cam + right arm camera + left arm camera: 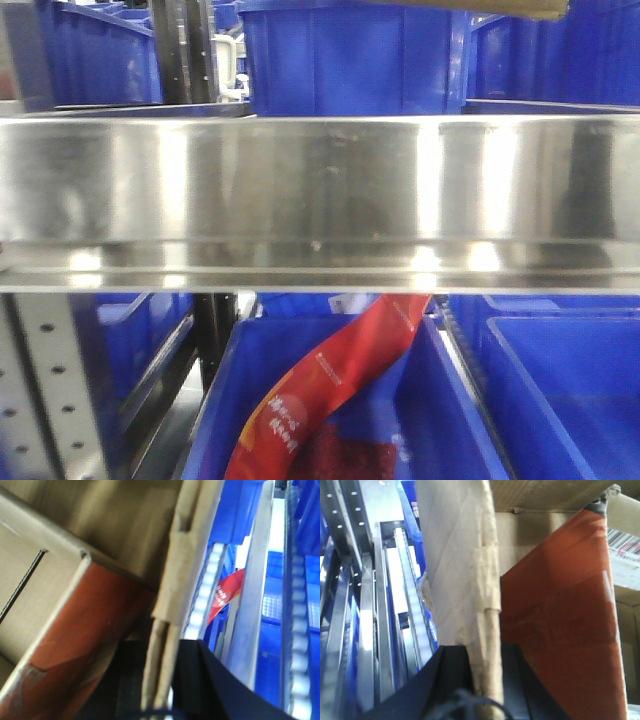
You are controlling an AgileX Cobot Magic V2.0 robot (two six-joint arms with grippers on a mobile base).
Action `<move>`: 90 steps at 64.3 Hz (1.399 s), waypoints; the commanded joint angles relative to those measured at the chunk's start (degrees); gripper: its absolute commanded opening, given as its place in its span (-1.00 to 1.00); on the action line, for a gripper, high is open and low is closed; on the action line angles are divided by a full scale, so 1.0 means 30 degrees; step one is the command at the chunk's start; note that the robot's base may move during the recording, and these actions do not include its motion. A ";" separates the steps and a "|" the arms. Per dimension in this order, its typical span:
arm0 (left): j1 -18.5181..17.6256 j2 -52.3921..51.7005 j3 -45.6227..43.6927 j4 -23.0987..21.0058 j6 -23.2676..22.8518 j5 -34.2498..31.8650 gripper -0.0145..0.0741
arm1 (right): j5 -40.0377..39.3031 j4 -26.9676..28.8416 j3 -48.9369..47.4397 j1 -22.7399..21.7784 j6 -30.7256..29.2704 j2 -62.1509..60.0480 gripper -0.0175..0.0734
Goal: Stack two boxes on right shelf middle
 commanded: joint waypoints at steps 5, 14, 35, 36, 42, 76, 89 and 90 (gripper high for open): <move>0.0040 -0.0346 -0.0199 0.0270 0.0008 -0.1760 -0.92 | -0.0277 -0.0592 -0.0197 -0.0185 -0.0301 -0.0176 -0.95; 0.0040 -0.0346 -0.0199 0.0270 0.0008 -0.1760 -0.92 | -0.0277 -0.0592 -0.0197 -0.0185 -0.0301 -0.0176 -0.95; 0.0040 -0.0346 -0.0199 0.0270 0.0008 -0.1760 -0.92 | -0.0277 -0.0592 -0.0197 -0.0185 -0.0301 -0.0176 -0.95; 0.0040 -0.0346 -0.0199 0.0270 0.0008 -0.1760 -0.92 | -0.0277 -0.0592 -0.0197 -0.0185 -0.0301 -0.0176 -0.95; 0.0040 -0.0346 -0.0199 0.0270 0.0008 -0.1760 -0.92 | -0.0277 -0.0592 -0.0197 -0.0185 -0.0301 -0.0176 -0.95; 0.0040 -0.0346 -0.0199 0.0270 0.0008 -0.1760 -0.92 | -0.0277 -0.0592 -0.0197 -0.0185 -0.0301 -0.0176 -0.95; 0.0040 -0.0346 -0.0199 0.0270 0.0008 -0.1760 -0.92 | -0.0277 -0.0592 -0.0197 -0.0185 -0.0301 -0.0176 -0.95; 0.0040 -0.0346 -0.0199 0.0270 0.0008 -0.1760 -0.92 | -0.0277 -0.0592 -0.0197 -0.0185 -0.0301 -0.0176 -0.95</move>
